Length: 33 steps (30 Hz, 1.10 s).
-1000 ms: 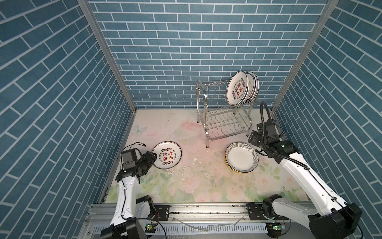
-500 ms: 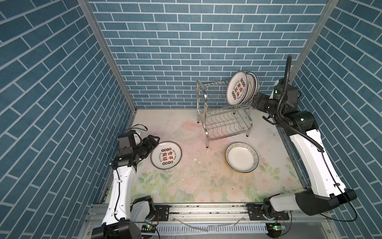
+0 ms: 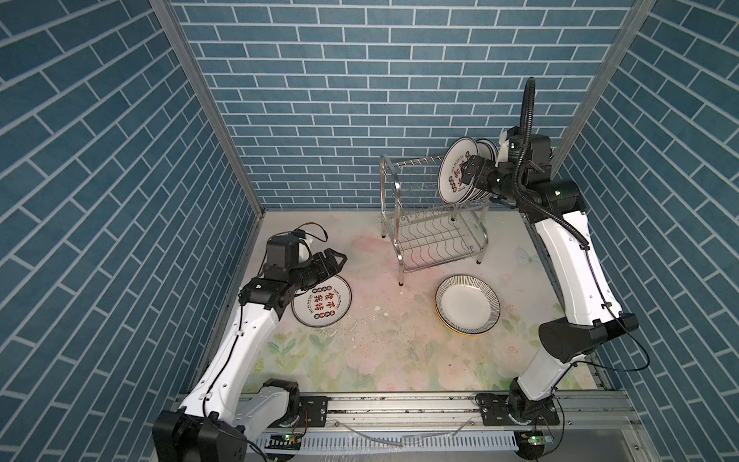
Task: Unload the plates from the dish rack
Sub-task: Pick up the plate from the dish rack.
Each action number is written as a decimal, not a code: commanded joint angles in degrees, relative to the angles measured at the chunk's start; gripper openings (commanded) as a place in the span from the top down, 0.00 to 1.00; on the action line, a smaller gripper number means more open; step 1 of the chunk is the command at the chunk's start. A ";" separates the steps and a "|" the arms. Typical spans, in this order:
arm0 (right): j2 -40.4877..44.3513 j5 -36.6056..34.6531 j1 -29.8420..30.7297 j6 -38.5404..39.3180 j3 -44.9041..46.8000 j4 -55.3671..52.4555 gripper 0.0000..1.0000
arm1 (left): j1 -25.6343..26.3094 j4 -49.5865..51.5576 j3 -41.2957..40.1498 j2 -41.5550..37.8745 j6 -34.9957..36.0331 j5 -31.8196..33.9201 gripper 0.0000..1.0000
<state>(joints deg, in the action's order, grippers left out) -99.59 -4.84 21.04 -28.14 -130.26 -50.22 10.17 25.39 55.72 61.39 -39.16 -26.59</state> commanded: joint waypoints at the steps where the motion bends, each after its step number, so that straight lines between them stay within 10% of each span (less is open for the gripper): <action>1: 0.36 1.94 -0.19 -0.25 -1.61 -0.17 0.01 | 1.06 -1.83 0.88 0.28 -0.39 0.94 0.19; 33: -6.78 4.52 0.52 -1.39 -7.35 1.84 0.22 | 4.06 -7.76 -4.25 1.44 -2.06 0.05 0.22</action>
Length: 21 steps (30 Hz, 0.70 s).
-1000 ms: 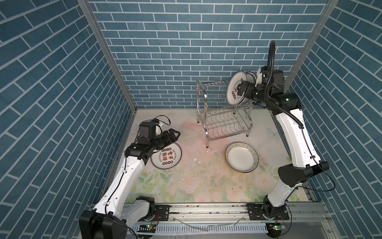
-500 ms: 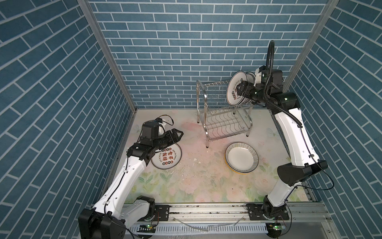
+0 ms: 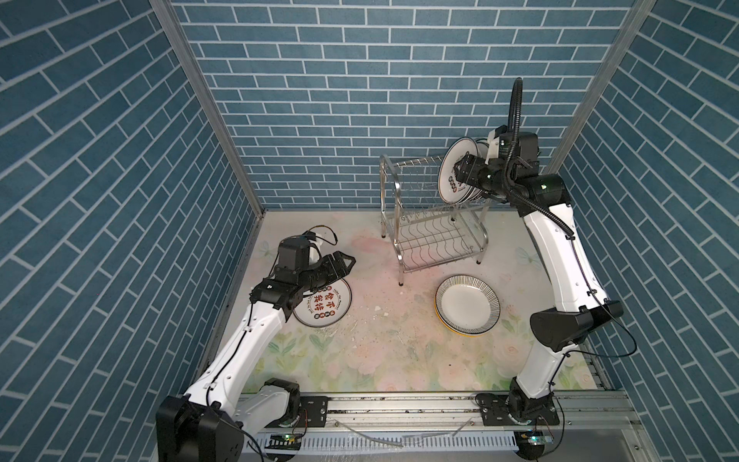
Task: Unload the plates from the dish rack
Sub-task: Pick up the plate from the dish rack.
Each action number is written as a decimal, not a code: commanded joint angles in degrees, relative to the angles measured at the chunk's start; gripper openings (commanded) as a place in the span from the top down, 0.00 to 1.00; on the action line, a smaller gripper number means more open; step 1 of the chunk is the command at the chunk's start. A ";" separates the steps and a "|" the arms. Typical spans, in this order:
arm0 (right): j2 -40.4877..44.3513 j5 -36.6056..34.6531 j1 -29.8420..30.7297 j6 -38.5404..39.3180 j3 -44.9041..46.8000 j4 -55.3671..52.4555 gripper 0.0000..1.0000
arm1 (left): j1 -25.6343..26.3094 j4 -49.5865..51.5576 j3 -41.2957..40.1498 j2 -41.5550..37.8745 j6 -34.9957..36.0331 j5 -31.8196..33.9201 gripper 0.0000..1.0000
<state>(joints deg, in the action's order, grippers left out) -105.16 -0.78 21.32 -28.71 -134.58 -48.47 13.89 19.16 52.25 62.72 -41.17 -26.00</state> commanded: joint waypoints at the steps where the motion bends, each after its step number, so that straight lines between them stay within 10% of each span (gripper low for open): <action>1: -1.36 0.29 0.30 -0.69 -3.10 0.12 0.22 | 0.35 -1.73 -1.13 0.09 -0.10 -0.54 0.21; 21: -5.18 -12.18 3.87 4.31 -5.00 0.64 0.42 | 0.35 -3.78 -3.55 -0.32 -1.61 -1.41 0.24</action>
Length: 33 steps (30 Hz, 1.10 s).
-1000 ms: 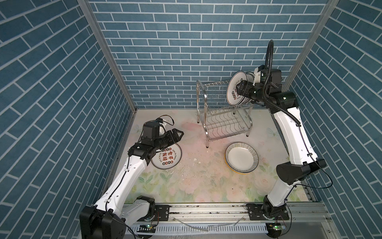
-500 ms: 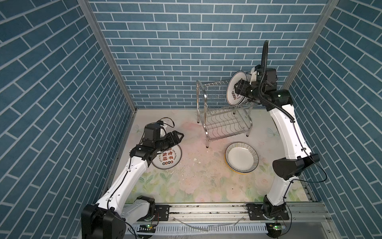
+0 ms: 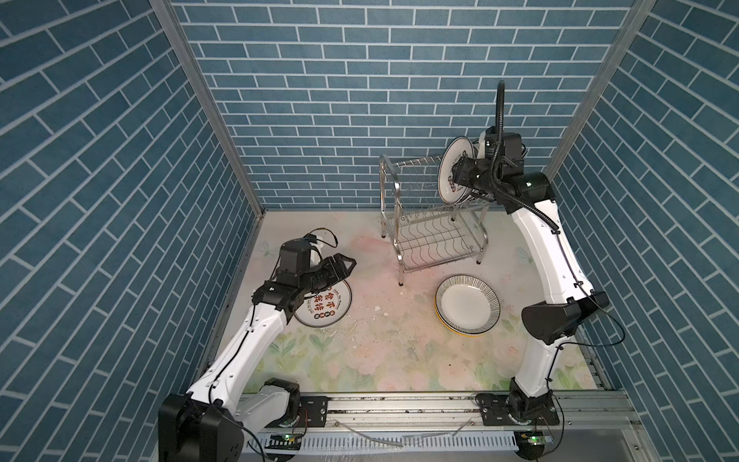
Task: Unload the plates from the dish rack
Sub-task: Pick up the plate from the dish rack.
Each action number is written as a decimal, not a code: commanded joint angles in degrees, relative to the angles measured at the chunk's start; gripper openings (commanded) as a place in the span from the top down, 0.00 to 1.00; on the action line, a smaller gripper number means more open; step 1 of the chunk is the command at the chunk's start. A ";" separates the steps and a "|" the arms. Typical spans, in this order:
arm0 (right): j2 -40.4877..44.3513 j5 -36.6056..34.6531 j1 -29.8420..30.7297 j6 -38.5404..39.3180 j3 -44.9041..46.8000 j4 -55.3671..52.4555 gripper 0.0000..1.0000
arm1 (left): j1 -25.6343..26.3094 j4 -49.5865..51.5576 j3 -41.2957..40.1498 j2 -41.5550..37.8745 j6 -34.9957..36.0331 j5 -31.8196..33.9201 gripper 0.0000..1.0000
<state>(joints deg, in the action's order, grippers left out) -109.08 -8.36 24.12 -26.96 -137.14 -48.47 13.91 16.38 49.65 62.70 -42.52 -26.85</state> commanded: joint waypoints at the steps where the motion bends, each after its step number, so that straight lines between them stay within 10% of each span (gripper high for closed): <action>1: -1.44 -5.76 1.44 2.78 -2.35 0.95 0.45 | 0.33 -0.92 -1.09 -0.33 -0.27 -0.57 0.24; 21: -3.51 -15.37 5.23 6.52 -1.65 4.42 0.95 | 0.33 -0.98 -3.19 -1.02 -0.17 -0.61 0.22; 33: -1.76 -16.46 5.91 9.33 -0.50 6.35 1.00 | 0.33 -2.41 -4.01 -0.20 -0.47 -0.92 0.22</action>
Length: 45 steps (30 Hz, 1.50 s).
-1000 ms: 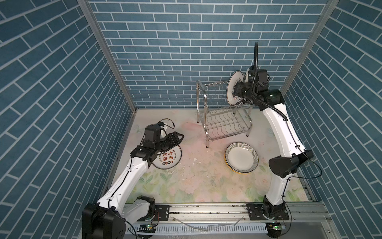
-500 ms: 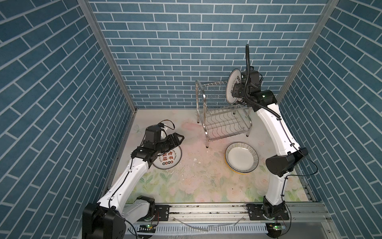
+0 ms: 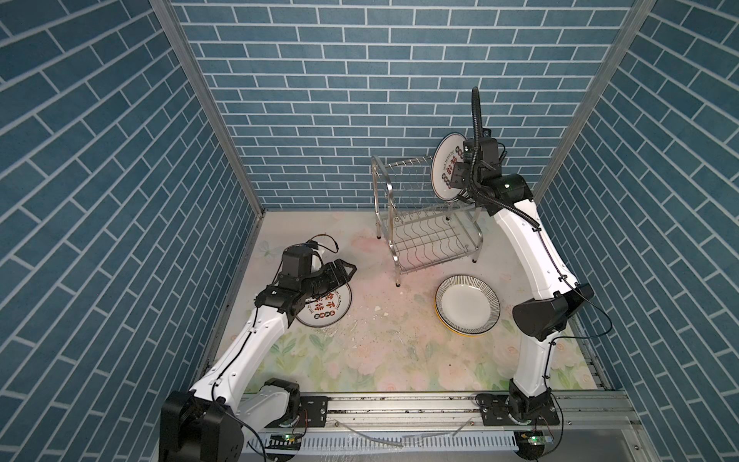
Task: Unload the plates from the dish rack
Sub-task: Pick up the plate from the dish rack.
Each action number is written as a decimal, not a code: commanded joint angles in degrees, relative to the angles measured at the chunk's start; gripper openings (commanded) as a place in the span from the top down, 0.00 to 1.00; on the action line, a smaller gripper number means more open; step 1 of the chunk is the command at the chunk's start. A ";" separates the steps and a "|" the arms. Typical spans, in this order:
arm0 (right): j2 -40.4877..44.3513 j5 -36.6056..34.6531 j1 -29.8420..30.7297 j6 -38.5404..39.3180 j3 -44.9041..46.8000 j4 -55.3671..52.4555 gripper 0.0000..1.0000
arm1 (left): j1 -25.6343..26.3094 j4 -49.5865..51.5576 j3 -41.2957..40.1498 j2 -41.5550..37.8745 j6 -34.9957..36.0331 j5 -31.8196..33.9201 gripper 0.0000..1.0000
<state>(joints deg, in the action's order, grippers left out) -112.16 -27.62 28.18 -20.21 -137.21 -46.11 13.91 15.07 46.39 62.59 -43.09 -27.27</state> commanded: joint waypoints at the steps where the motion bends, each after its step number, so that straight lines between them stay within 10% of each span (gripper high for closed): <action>1: 1.71 1.99 2.06 3.39 0.03 4.69 1.00 | 0.33 -1.18 -0.84 -0.03 0.03 -0.55 0.22; 34: 22.81 -19.23 8.02 36.27 15.74 40.96 1.00 | 2.31 0.79 2.20 2.96 2.12 -0.60 0.20; 45: 51.44 -31.28 7.76 32.79 46.89 40.08 1.00 | 13.33 -0.70 4.02 6.58 2.82 3.37 0.20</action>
<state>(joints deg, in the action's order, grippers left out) -65.71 -53.25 36.05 14.63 -96.62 -6.85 25.15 14.55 49.98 68.20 -41.50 -25.61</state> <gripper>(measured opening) 0.088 0.806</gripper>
